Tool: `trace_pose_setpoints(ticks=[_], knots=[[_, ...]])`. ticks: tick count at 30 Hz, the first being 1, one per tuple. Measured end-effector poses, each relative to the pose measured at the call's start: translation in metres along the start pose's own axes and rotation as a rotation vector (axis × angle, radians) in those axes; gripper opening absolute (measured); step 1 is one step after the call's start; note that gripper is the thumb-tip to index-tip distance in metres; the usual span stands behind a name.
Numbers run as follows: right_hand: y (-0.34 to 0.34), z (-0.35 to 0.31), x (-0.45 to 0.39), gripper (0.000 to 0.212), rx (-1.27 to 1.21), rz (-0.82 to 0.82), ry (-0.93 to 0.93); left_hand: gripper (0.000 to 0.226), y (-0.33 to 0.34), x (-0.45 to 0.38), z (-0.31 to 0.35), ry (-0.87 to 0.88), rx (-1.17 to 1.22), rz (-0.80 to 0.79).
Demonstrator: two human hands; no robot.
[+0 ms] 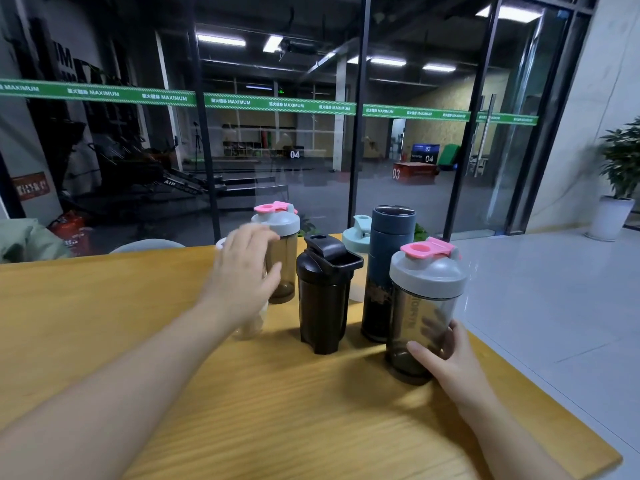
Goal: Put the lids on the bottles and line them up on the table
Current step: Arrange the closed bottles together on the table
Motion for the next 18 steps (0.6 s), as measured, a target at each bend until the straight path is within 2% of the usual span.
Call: trace_pose_setpoints(ticks=[3, 6, 11, 18], knots=[[0.002, 0.004, 0.0, 0.058, -0.016, -0.015, 0.046, 0.038, 0.012, -0.041, -0.01, -0.103, -0.103, -0.056], [0.004, 0.009, -0.002, 0.061, 0.013, -0.049, 0.069, 0.039, 0.029, -0.072, -0.024, -0.175, -0.179, -0.156], [0.007, 0.004, -0.002, 0.062, -0.019, -0.088, 0.081, 0.044, 0.058, -0.104, -0.043, -0.235, -0.15, -0.317], [0.007, 0.004, 0.001, 0.076, -0.047, -0.094, 0.089, 0.038, 0.073, -0.124, -0.049, -0.303, -0.261, -0.436]])
Point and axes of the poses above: each hand's wrist, its own x-axis away from the middle knuckle, its own y-axis out of the palm, z = x × y, the point moved 10 cm from there along -x, towards the middle knuckle, and after that the axes turned 11 degrees about -x, right-handed, at the moved point
